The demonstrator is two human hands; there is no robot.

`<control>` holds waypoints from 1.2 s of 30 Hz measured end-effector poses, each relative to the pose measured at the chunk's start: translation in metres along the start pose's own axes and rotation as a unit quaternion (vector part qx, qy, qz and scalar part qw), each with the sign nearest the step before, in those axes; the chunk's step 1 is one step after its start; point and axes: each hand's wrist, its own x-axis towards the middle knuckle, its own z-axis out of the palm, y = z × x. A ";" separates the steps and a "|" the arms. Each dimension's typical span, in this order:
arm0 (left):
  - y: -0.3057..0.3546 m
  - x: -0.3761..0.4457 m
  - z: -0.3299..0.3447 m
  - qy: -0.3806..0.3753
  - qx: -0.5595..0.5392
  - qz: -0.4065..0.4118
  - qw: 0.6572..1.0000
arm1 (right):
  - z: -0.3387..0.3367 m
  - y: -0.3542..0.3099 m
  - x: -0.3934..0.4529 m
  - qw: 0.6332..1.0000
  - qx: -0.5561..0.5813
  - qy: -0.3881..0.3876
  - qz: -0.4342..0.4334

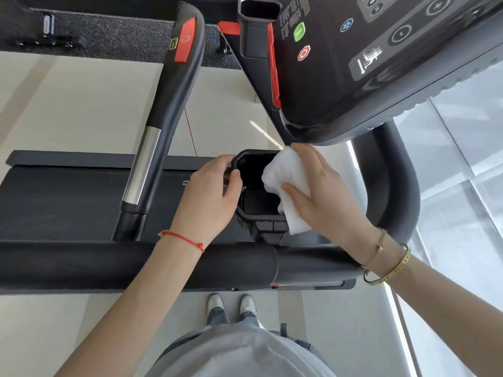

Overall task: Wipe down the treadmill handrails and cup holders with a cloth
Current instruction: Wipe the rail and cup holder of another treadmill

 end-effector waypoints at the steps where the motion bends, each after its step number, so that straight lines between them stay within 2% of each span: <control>1: 0.000 0.000 0.000 0.001 0.000 -0.002 1.000 | -0.003 0.001 0.005 0.999 -0.025 -0.014 -0.032; 5: 0.001 0.000 -0.001 -0.004 0.000 -0.004 1.000 | -0.014 0.002 0.028 0.979 -0.112 -0.096 -0.140; 10: 0.001 0.000 -0.002 -0.011 -0.003 -0.013 1.000 | 0.008 -0.017 0.067 0.927 -0.249 -0.133 -0.245; 13: 0.001 -0.002 -0.003 -0.017 -0.013 -0.023 1.000 | 0.013 -0.019 0.074 0.919 -0.295 -0.120 -0.232; 17: 0.001 -0.002 -0.004 -0.020 -0.027 -0.024 0.999 | -0.003 -0.004 0.057 0.948 -0.241 -0.115 -0.173; 20: 0.001 -0.002 -0.004 -0.019 -0.028 -0.023 0.999 | -0.005 0.002 0.050 0.946 -0.266 -0.109 -0.148; 26: -0.001 -0.002 -0.002 -0.011 -0.020 -0.028 0.999 | 0.020 -0.020 0.075 0.913 -0.334 -0.114 -0.205; 30: -0.002 -0.003 -0.002 -0.017 -0.025 -0.026 0.999 | 0.010 -0.009 0.063 0.923 -0.313 -0.111 -0.193; 34: -0.003 -0.002 -0.003 -0.017 -0.032 -0.024 0.999 | -0.009 0.001 0.046 0.949 -0.232 -0.118 -0.176; 36: -0.003 -0.002 -0.002 -0.017 -0.031 -0.023 0.999 | -0.011 0.001 0.043 0.947 -0.235 -0.124 -0.183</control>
